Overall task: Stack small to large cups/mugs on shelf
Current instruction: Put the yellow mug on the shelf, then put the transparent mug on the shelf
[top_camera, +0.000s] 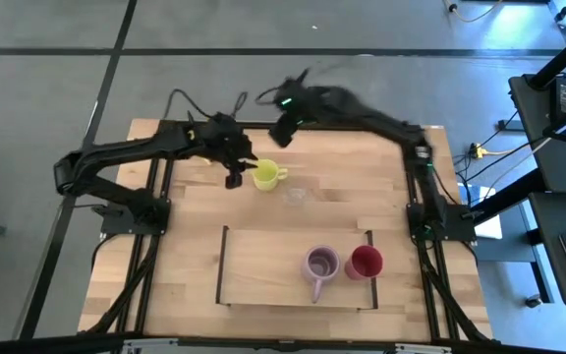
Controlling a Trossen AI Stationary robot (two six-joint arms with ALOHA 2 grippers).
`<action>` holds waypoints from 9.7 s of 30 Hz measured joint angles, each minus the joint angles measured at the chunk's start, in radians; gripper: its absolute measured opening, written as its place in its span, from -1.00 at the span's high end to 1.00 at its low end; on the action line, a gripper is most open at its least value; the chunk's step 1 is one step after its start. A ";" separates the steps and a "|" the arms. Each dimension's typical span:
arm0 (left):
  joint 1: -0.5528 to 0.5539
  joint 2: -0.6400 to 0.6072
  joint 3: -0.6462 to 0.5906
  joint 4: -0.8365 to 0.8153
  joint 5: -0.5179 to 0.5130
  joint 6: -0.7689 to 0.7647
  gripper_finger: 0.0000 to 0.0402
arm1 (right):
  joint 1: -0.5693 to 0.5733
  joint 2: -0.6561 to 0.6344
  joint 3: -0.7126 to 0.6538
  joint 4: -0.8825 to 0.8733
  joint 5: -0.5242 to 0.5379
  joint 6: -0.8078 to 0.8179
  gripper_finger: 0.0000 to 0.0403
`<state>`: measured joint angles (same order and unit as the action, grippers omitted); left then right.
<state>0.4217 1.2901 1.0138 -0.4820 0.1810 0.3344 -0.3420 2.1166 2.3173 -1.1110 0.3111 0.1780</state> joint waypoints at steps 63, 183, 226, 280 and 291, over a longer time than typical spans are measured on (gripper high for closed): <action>-0.132 0.294 0.006 -0.069 -0.240 0.137 0.96 | -0.117 -0.276 -0.051 -0.083 -0.027 -0.003 0.33; -0.911 0.226 0.683 -0.708 -0.262 0.115 0.57 | 0.440 -0.274 -0.051 -0.208 0.100 0.734 0.33; -0.834 0.247 0.492 -0.388 -0.142 -0.717 0.97 | 0.440 -0.274 -0.051 -0.225 0.107 0.621 0.33; -0.188 0.544 0.480 -0.273 -0.105 0.566 0.42 | 0.509 -0.608 -0.069 -0.459 0.622 0.833 -0.42; -0.187 0.556 0.479 -0.255 -0.078 0.596 0.43 | 0.508 -0.603 -0.069 -0.460 0.613 0.835 -0.42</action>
<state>0.2345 1.8465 1.4925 -0.7369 0.1031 0.9302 0.1658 1.5139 2.2486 -1.5711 0.9240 1.0129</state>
